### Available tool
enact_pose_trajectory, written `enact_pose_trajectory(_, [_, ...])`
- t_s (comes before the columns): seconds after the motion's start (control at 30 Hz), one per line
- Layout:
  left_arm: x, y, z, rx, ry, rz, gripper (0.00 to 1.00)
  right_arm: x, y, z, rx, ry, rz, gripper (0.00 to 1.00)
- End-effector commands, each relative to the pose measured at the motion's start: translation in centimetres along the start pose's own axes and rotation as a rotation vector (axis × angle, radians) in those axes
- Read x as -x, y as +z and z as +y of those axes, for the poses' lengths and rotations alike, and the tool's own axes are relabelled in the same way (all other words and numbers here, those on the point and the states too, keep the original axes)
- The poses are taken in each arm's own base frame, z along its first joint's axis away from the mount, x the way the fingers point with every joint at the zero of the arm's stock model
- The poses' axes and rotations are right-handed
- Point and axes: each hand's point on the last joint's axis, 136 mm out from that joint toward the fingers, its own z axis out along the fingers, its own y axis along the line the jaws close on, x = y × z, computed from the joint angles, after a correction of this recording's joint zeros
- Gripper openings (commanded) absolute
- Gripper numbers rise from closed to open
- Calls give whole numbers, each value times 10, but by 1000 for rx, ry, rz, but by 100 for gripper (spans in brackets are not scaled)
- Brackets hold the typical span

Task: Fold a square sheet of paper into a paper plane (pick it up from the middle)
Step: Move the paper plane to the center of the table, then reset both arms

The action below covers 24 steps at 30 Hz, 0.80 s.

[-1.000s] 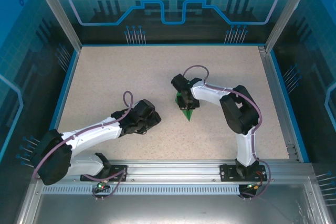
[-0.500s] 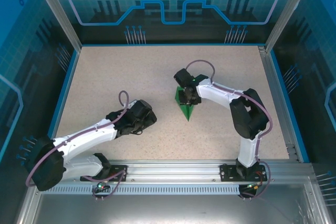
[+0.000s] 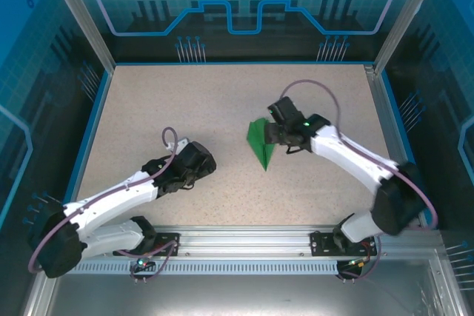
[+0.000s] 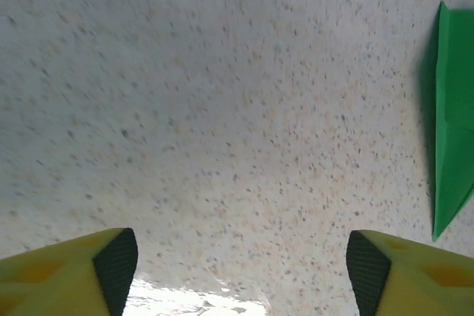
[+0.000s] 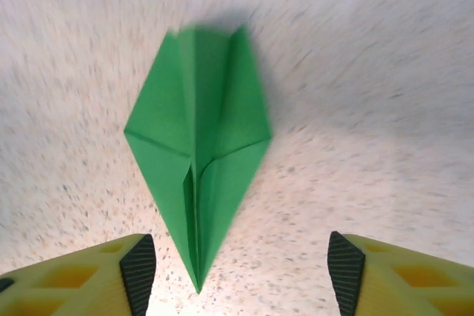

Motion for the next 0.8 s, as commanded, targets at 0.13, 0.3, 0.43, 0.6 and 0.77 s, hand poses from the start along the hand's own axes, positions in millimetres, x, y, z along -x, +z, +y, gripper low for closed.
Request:
enact_pose_trajectory(0.13, [66,-24,37,158,101,-294,99,26,-45,-119,-339,71,-333,78])
enact_pose_trajectory(0.3, [99,-29,79,341,86,-386,99,8,-29,-171,-452,32,-377,97])
enact_pose_trajectory(0.43, [117,-23,95,387,91,-450,99,-6,0,-200,-443,82,-308,98])
enact_pose_trajectory(0.6, [141,-14,111,493,195,-485,99,0,26,-206,-401,35,-337,97])
enact_pose_trajectory(0.77, [158,8,108,478,258,-511,99,8,45,-208,-322,66,-386,97])
